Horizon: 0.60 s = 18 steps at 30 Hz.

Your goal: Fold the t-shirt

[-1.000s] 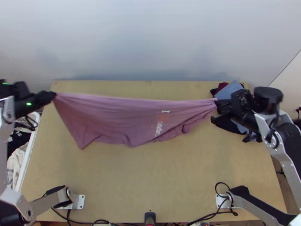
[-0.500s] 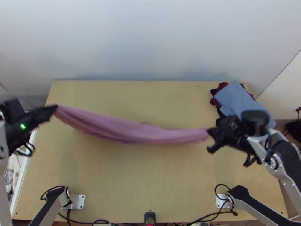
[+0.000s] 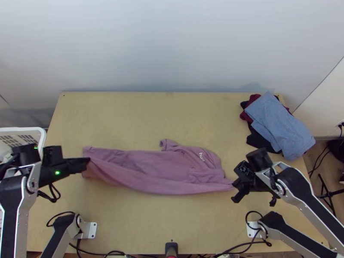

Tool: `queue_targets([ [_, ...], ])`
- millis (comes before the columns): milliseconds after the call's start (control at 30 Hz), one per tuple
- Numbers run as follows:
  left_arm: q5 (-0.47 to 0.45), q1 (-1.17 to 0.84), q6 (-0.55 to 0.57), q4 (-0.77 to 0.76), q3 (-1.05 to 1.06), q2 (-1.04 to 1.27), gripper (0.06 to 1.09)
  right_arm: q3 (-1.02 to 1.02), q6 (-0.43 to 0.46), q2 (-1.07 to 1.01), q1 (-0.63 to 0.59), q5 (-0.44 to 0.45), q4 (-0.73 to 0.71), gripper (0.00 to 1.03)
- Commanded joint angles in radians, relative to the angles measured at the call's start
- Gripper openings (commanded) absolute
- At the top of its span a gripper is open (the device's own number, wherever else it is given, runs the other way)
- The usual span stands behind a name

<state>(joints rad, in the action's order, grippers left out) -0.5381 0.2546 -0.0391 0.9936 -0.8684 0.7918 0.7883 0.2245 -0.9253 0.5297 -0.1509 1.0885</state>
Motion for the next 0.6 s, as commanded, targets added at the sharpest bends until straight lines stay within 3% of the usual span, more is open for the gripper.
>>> queue_targets([
  [0,0.049,-0.035,-0.088,0.013,0.068,0.024,0.26,-0.032,0.064,-0.095,-0.036,-0.001,-0.018,0.03],
  [100,0.049,-0.035,-0.093,0.011,0.075,0.024,0.26,-0.024,0.076,-0.130,-0.030,-0.003,-0.042,0.06],
  [333,0.049,-0.038,-0.094,0.005,0.080,0.024,0.26,-0.017,0.075,-0.193,-0.020,-0.003,-0.049,0.60],
  [433,0.049,-0.043,-0.096,0.005,0.072,0.023,0.26,0.029,0.075,-0.188,-0.025,-0.003,-0.007,0.66],
  [567,0.049,-0.043,-0.096,0.005,0.072,0.021,0.26,0.065,0.076,-0.224,-0.034,-0.003,0.001,0.66],
])
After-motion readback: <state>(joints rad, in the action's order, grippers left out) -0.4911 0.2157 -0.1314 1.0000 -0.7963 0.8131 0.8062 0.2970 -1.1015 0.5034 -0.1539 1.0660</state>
